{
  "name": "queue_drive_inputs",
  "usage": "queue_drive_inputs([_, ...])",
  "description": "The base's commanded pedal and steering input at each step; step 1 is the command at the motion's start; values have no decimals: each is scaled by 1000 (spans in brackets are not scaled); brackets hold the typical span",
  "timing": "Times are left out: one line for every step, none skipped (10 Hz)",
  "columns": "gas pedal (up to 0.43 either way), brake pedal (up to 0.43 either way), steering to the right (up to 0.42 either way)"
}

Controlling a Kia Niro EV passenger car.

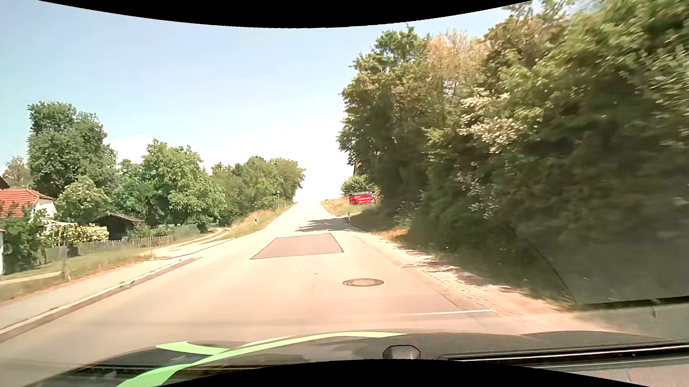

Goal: Follow the waypoints while adhering to traffic rules and regulations

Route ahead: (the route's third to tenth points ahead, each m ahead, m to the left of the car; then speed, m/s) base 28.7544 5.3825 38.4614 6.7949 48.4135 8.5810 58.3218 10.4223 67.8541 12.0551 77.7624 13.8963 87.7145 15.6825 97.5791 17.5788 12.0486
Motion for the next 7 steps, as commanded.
queue_drive_inputs([287, 0, -78])
queue_drive_inputs([287, 0, -75])
queue_drive_inputs([299, 0, -70])
queue_drive_inputs([311, 0, -63])
queue_drive_inputs([311, 0, -56])
queue_drive_inputs([311, 0, -51])
queue_drive_inputs([311, 0, -46])
